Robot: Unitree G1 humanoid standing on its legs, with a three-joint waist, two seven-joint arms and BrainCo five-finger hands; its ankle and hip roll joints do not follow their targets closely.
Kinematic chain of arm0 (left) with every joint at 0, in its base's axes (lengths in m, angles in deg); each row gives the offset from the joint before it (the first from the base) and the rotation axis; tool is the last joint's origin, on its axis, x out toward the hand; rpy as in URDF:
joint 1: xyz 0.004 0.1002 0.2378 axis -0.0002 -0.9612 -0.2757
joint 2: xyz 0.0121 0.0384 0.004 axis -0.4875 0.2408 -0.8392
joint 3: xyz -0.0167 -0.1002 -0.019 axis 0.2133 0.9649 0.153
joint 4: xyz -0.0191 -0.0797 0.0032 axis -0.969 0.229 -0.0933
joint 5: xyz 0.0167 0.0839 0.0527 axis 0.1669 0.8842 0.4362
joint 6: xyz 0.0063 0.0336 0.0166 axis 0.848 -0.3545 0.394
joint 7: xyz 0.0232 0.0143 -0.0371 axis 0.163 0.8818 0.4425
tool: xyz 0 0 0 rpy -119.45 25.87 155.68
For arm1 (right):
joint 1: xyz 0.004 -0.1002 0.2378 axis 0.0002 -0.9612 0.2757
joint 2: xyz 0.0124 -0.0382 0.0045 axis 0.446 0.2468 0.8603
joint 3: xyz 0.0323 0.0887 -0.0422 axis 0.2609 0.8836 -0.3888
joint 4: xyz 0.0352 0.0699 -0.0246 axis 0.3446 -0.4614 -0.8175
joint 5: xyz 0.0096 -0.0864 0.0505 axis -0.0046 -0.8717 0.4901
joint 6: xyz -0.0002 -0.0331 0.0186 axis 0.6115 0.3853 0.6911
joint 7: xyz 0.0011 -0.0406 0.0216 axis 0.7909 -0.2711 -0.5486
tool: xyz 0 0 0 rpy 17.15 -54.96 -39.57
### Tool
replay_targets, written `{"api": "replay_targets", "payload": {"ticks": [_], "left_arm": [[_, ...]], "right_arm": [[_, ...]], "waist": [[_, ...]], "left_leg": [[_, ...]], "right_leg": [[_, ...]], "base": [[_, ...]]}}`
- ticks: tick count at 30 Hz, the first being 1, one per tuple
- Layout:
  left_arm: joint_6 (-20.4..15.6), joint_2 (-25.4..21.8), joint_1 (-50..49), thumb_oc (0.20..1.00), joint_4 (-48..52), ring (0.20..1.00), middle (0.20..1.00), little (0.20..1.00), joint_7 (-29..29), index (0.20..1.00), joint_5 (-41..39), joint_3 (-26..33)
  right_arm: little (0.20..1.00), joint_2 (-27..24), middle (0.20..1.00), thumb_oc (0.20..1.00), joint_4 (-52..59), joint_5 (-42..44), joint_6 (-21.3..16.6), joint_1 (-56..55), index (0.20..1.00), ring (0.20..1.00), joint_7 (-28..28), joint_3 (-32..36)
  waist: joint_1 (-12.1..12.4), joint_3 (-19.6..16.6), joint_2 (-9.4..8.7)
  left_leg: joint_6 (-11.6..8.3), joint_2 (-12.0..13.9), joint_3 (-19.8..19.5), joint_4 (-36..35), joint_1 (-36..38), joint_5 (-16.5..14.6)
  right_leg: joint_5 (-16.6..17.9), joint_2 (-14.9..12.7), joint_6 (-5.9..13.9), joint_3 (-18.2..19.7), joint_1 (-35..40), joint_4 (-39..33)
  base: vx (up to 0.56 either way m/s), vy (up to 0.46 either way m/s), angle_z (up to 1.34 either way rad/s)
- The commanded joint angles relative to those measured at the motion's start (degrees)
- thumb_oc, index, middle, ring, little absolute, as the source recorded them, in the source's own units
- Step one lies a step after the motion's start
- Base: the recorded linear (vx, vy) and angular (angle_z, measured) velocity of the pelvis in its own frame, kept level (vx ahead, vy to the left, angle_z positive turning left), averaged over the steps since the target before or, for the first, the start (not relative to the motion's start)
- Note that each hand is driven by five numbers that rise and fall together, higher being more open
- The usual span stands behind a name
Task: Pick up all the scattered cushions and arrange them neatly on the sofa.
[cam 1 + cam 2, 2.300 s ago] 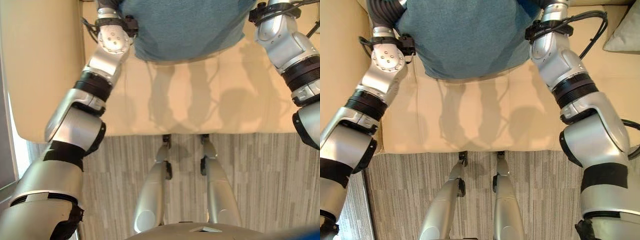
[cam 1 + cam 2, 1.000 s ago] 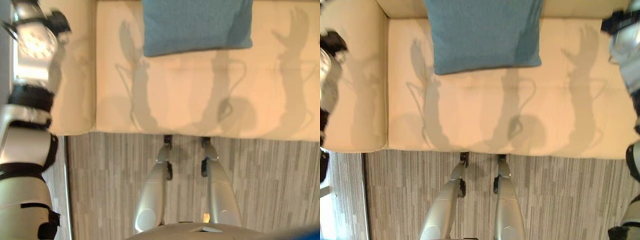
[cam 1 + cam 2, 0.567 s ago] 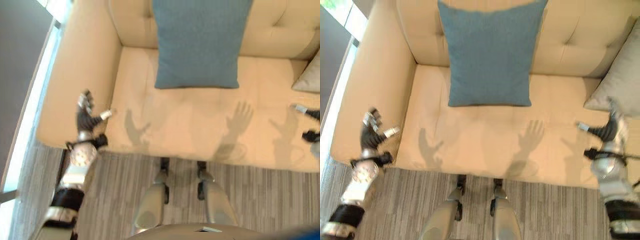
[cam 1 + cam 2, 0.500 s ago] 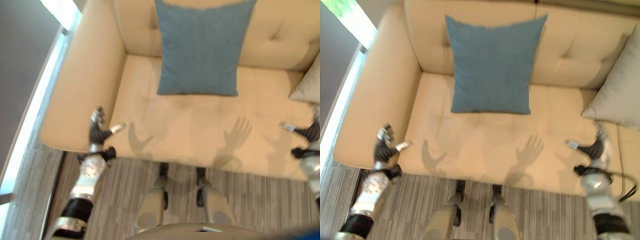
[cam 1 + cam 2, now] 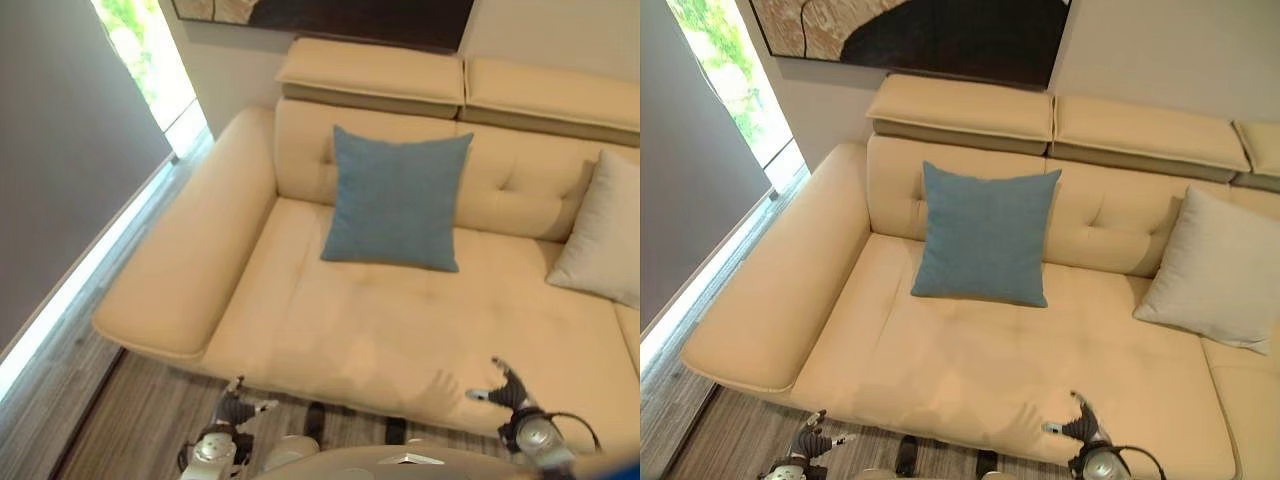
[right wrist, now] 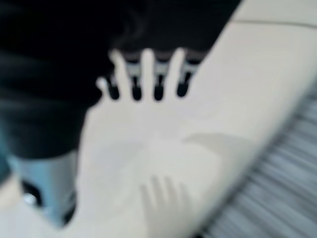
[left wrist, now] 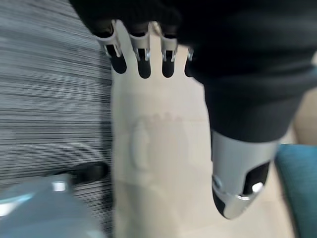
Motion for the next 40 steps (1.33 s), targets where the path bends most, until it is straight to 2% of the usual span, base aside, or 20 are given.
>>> {"api": "replay_targets", "payload": {"ticks": [1,4,5,7,11,12,14,15,16,17,18,19,21,22,23,24,25,29,34,40], "left_arm": [[-1.27,-1.19,3.77,1.0,-2.46,1.0,1.0,1.0,-0.88,1.0,5.29,0.03],[-0.87,-2.1,4.71,1.0,-3.51,1.0,1.0,1.0,-0.91,1.0,5.66,0.14],[-0.73,-2.53,5.03,1.0,-3.86,1.0,1.0,1.0,-0.86,1.0,6.04,-0.07],[-0.19,-3.27,5.9,1.0,-3.4,1.0,1.0,1.0,-0.51,1.0,5.49,-0.61],[0.18,-3.48,5.91,1.0,-2.59,1.0,1.0,1.0,-0.64,1.0,3.7,-0.07],[-0.12,-3.46,5.55,1.0,-1.8,1.0,1.0,1.0,-0.75,1.0,3.37,-0.45],[-0.2,-2.94,6.6,1.0,-1.82,1.0,1.0,1.0,-1.15,1.0,2.52,-0.7],[-0.2,-2.96,6.62,1.0,-1.83,1.0,1.0,1.0,-1.15,1.0,2.52,-0.7],[-0.07,-2.72,7.26,1.0,-1.82,1.0,1.0,1.0,-1.53,1.0,2.12,-0.84],[-0.04,-2.57,8.12,1.0,-1.64,1.0,1.0,1.0,-1.91,1.0,1.83,-1.25],[-0.2,-1.92,9.51,1.0,-1.2,1.0,1.0,1.0,-2.39,1.0,1.64,-1.98],[-0.36,-1.84,10.24,1.0,-1.23,1.0,1.0,1.0,-2.68,1.0,1.46,-2.29],[-0.53,-1.63,10.66,1.0,-1.36,1.0,1.0,1.0,-2.66,1.0,0.5,-2.13],[-0.54,-1.63,10.65,1.0,-1.36,1.0,1.0,1.0,-2.66,1.0,0.5,-2.13],[-0.63,-1.65,10.4,1.0,-1.42,1.0,1.0,1.0,-2.48,1.0,0.53,-2.08],[-0.61,-1.36,10.52,1.0,-1.39,1.0,1.0,1.0,-1.98,1.0,0.29,-2.28],[-0.68,-1.11,10.38,1.0,-1.32,1.0,1.0,1.0,-1.66,1.0,0.4,-2.35],[-0.42,0.07,10.58,1.0,-2.13,1.0,1.0,1.0,-1.15,1.0,1.38,-3.75],[-0.11,0.4,10.48,1.0,-2.51,1.0,1.0,1.0,-0.53,1.0,2.13,-4.16],[0.41,0.26,10.06,1.0,-3.82,1.0,1.0,1.0,0.07,1.0,3.11,-3.83]], "right_arm": [[1.0,-2.3,1.0,1.0,-0.87,-2.33,0.57,2.68,1.0,1.0,-0.1,-1.64],[1.0,-1.86,1.0,1.0,-1.47,-2.68,0.7,3.5,1.0,1.0,-0.2,-2.62],[1.0,-1.59,1.0,1.0,-1.77,-2.41,0.64,3.62,1.0,1.0,-0.56,-2.95],[1.0,-1.42,1.0,1.0,-2.26,-1.55,0.56,3.73,1.0,1.0,-1.27,-3.37],[1.0,-1.13,1.0,1.0,-1.76,-0.54,0.66,3.97,1.0,1.0,-1.72,-3.28],[1.0,-0.69,1.0,1.0,-1.52,-1.26,0.79,4.13,1.0,1.0,-1.71,-4.26],[1.0,-0.49,1.0,1.0,-1.61,-0.66,0.69,5.16,1.0,1.0,-1.52,-4.99],[1.0,-0.46,1.0,1.0,-1.64,-0.66,0.67,5.19,1.0,1.0,-1.52,-5.0],[1.0,-0.62,1.0,1.0,-1.41,-0.47,0.64,5.52,1.0,1.0,-1.16,-5.4],[1.0,-0.96,1.0,1.0,-1.11,-0.26,0.53,5.86,1.0,1.0,-0.96,-5.64],[1.0,-1.81,1.0,1.0,-1.0,-0.01,0.42,6.51,1.0,1.0,-0.4,-5.91],[1.0,-2.24,1.0,1.0,-1.1,0.19,0.47,6.97,1.0,1.0,-0.23,-5.94],[1.0,-2.89,1.0,1.0,-1.41,0.74,0.48,6.9,1.0,1.0,-0.14,-5.79],[1.0,-2.89,1.0,1.0,-1.41,0.74,0.47,6.89,1.0,1.0,-0.14,-5.8],[1.0,-2.9,1.0,1.0,-1.51,0.77,0.29,6.59,1.0,1.0,-0.22,-5.71],[1.0,-2.97,1.0,1.0,-2.33,0.97,0.21,6.3,1.0,1.0,-0.53,-5.54],[1.0,-2.82,1.0,1.0,-2.53,1.09,0.02,5.92,1.0,1.0,-0.87,-5.5],[1.0,-2.19,1.0,1.0,-4.62,1.83,0.23,4.68,1.0,1.0,-1.51,-4.49],[1.0,-0.97,1.0,1.0,-6.6,2.45,0.66,3.56,1.0,1.0,-2.31,-3.43],[1.0,-0.09,1.0,1.0,-7.73,3.89,1.23,2.92,1.0,1.0,-2.96,-2.44]], "waist": [[1.38,3.1,-0.89],[1.83,4.55,-1.07],[1.92,5.05,-0.89],[2.37,5.51,-0.12],[4.62,4.44,0.28],[6.86,3.96,-0.95],[7.35,3.62,-1.7],[7.36,3.62,-1.73],[7.29,3.98,-1.64],[6.97,4.51,-1.28],[6.48,6.01,-0.42],[6.31,6.86,-0.36],[5.54,7.01,-1.02],[5.45,7.05,-1.01],[5.01,7.08,-1.69],[3.68,6.53,-2.7],[3.15,5.97,-2.96],[0.98,4.2,-1.59],[0.26,2.5,-1.09],[0.22,1.69,-1.01]], "left_leg": [[0.61,-1.92,0.18,0.5,2.95,-9.11],[0.85,-1.6,0.49,0.5,1.9,-7.85],[1.04,-1.3,0.3,0.5,1.17,-6.95],[1.41,-0.76,-0.32,0.88,-0.11,-5.4],[1.4,0.14,0.63,1.67,-3.33,-3.35],[0.63,0.1,1.3,1.8,-5.14,-2.28],[-0.8,0.13,2.21,1.86,-8.05,-0.28],[-0.83,0.14,2.22,1.86,-8.04,-0.3],[-1.66,0.59,2.56,2.55,-9.84,1.03],[-2.87,1.03,3.05,3.38,-11.75,2.2],[-5.19,1.63,3.12,4.26,-14.13,4.36],[-5.87,1.7,2.55,5.45,-15.23,4.55],[-4.66,1.01,0.94,7.99,-14.64,1.55],[-4.65,0.97,0.87,8.22,-14.69,1.36],[-3.99,0.58,0.56,10.35,-13.39,-1.33],[-3.54,0.34,0.14,14.42,-11.55,-6.25],[-3.47,0.57,-0.27,14.91,-10.18,-7.76],[-3.5,2.8,-0.54,8.57,-4.61,-7.76],[-2.69,1.75,-0.52,1.34,0.11,-7.05],[-1.9,1.01,1.02,0.5,1.97,-7.74]], "right_leg": [[0.76,-2.83,6.27,-1.88,-2.97,1.55],[0.37,-3.19,7.08,-2.02,-5.71,6.36],[-1.48,-2.71,6.73,-2.12,-5.74,9.01],[-7.93,-0.33,4.79,-1.38,-4.25,18.46],[-10.26,0.4,4.36,-2.58,-1.81,25.67],[-12.09,0.58,3.32,-4.06,2.37,20.24],[-13.89,2.88,1.76,-2.64,4.99,12.74],[-13.79,2.91,1.72,-2.63,5.1,12.51],[-14.57,4.33,0.55,-1.59,5.38,9.97],[-14.58,5.68,-0.34,-1.04,5.34,7.86],[-13.63,7.1,-0.99,-1.05,5.55,4.42],[-12.91,7.07,-1.18,-1.14,5.24,3.85],[-10.66,6.17,-1.21,-1.68,3.93,2.78],[-10.68,6.17,-1.2,-1.76,4.05,2.71],[-9.78,5.29,-1.13,-2.24,3.5,2.59],[-8.03,3.58,-0.72,-3.06,1.95,1.68],[-7.57,2.96,-0.62,-3.31,1.36,1.33],[-7.24,3.37,-0.06,-3.64,1.3,1.07],[-6.24,2.64,0.97,-3.4,1.89,0.83],[-5.47,1.94,1.96,-2.34,2.29,1.09]], "base": [[-0.21,0.122,-0.3],[-0.27,0.041,-0.41],[-0.27,0.061,-0.19],[-0.32,0.063,0.1],[-0.23,-0.048,0.06],[-0.21,-0.149,-0.16],[-0.21,-0.144,-0.19],[-0.16,-0.107,-0.22],[-0.19,-0.098,-0.17],[-0.4,-0.146,-0.08],[-0.42,-0.106,0.14],[-0.42,-0.082,0.71],[-0.24,-0.032,0.67],[-0.15,-0.016,-0.06],[-0.2,0.02,0.15],[-0.23,0.04,0.22],[-0.16,0.047,0.38],[-0.03,0.117,0.26],[0.03,0.129,-0.01],[0.01,0.088,-0.22]]}}
